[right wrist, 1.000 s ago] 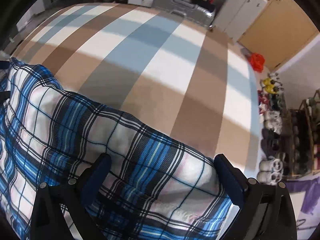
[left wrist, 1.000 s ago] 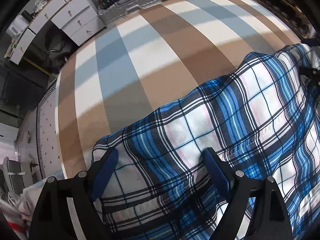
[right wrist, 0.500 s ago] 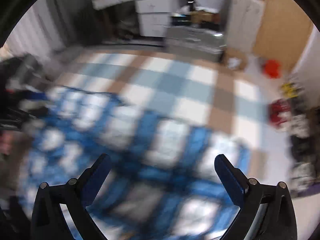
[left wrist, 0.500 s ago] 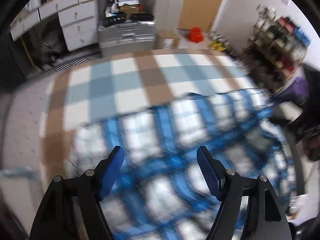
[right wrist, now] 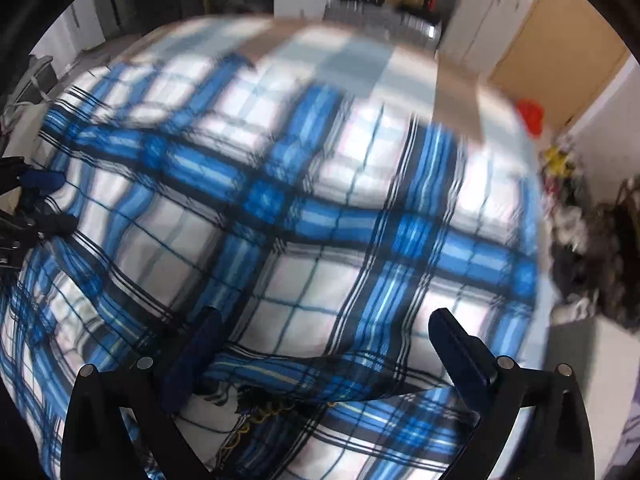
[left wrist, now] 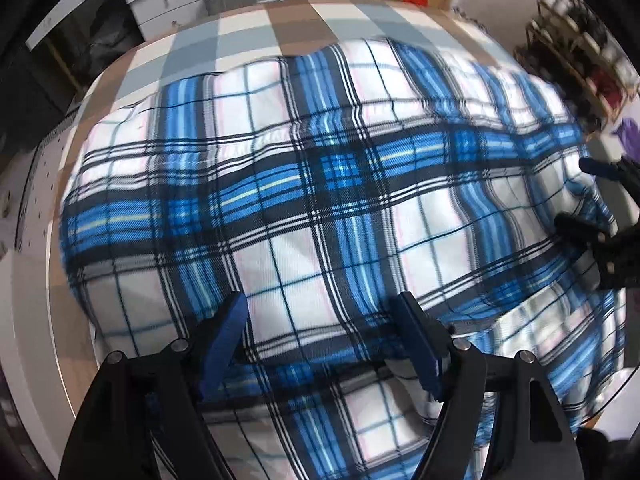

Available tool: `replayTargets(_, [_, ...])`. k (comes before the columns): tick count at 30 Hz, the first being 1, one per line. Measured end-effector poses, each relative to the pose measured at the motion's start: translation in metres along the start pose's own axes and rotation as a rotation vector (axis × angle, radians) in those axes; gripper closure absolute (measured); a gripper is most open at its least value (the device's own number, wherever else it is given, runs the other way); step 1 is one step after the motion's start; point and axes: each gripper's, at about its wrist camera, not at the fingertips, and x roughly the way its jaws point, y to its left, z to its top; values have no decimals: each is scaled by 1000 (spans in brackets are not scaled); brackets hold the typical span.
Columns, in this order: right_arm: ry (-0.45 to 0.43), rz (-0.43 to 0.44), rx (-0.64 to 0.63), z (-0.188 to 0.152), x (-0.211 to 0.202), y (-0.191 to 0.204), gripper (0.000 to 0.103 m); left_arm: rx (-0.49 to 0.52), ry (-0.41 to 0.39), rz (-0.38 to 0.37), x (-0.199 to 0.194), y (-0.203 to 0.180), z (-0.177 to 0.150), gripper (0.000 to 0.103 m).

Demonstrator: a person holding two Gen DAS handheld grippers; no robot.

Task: Fold large clothes

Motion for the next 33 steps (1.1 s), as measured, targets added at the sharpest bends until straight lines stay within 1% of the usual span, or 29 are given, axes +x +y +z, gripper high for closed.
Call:
replayTargets(1, [-25, 20, -10, -2, -7, 3, 0, -15, -10, -22, -7, 1, -4, 31])
replayTargets(2, [-20, 25, -18, -5, -6, 6, 0, -22, -17, -24, -11, 1, -8, 31])
replayTargets(3, [17, 25, -25, -10, 0, 10, 0, -27, -28, -19, -18, 1, -14, 31])
replayTargets(4, [108, 25, -37, -19, 12, 14, 0, -24, -35, -20, -26, 0, -23, 31])
replayTargets(5, [116, 23, -30, -25, 12, 15, 0, -20, -39, -25, -33, -2, -31, 31])
replayTargets(6, [85, 28, -11, -29, 3, 13, 0, -16, -49, -27, -41, -5, -39, 31])
replayTargets(8, [-3, 112, 85, -45, -32, 3, 0, 5, -82, -33, -59, -11, -58, 31])
replayTargets(9, [-44, 161, 134, -55, -51, -3, 0, 20, -102, -32, -69, -18, -73, 31])
replayTargets(10, [-108, 219, 191, -71, -77, -10, 0, 40, -111, -44, -75, -24, -83, 31])
replayTargets(11, [-144, 244, 220, -83, -93, -12, 0, 59, -112, -60, -79, -31, -90, 31])
replayTargets(12, [-177, 263, 247, -97, -108, -16, 0, 83, -111, -89, -84, -43, -105, 31])
replayTargets(13, [-206, 283, 277, -114, -122, -16, 0, 109, -107, -128, -83, -53, -100, 31])
replayTargets(14, [-230, 308, 317, -131, -134, -16, 0, 131, -102, -160, -84, -60, -104, 31])
replayTargets(15, [-245, 324, 350, -139, -140, -18, 0, 163, -79, -209, -82, -76, -116, 31])
replayTargets(16, [-265, 336, 397, -152, -147, -18, 0, 177, -55, -243, -71, -80, -111, 31])
replayTargets(17, [-288, 354, 451, -172, -153, -16, 0, 188, -35, -256, -66, -91, -117, 31])
replayTargets(18, [-310, 373, 493, -181, -157, -17, 0, 198, -12, -258, -58, -103, -123, 31])
replayTargets(20, [-381, 439, 592, -207, -164, -13, 0, 178, 26, -240, -43, -113, -124, 31])
replayTargets(22, [-445, 509, 645, -221, -170, -9, 0, 111, 59, -228, -27, -112, -125, 31])
replayTargets(23, [-471, 537, 663, -227, -168, -6, 0, 84, 60, -222, -22, -110, -123, 33])
replayTargets(24, [-489, 554, 671, -231, -168, 0, 0, 71, 32, -225, -27, -111, -125, 33])
replayTargets(25, [-507, 572, 672, -233, -165, 6, 0, 53, 29, -223, -28, -111, -123, 33])
replayTargets(26, [-504, 575, 667, -234, -164, 10, 0, 44, 35, -230, -28, -111, -123, 45])
replayTargets(27, [-487, 574, 655, -234, -163, 11, 0, 39, 38, -236, -28, -112, -123, 75])
replayTargets(28, [-470, 576, 627, -231, -163, 16, 0, 46, 38, -227, -28, -112, -123, 91])
replayTargets(29, [-478, 576, 607, -229, -164, 18, 0, 58, 38, -216, -28, -115, -123, 101])
replayTargets(31, [-485, 544, 601, -231, -165, 22, 0, 80, 27, -204, -24, -123, -125, 102])
replayTargets(33, [-470, 562, 606, -232, -161, 22, 0, 79, 23, -202, -23, -124, -123, 103])
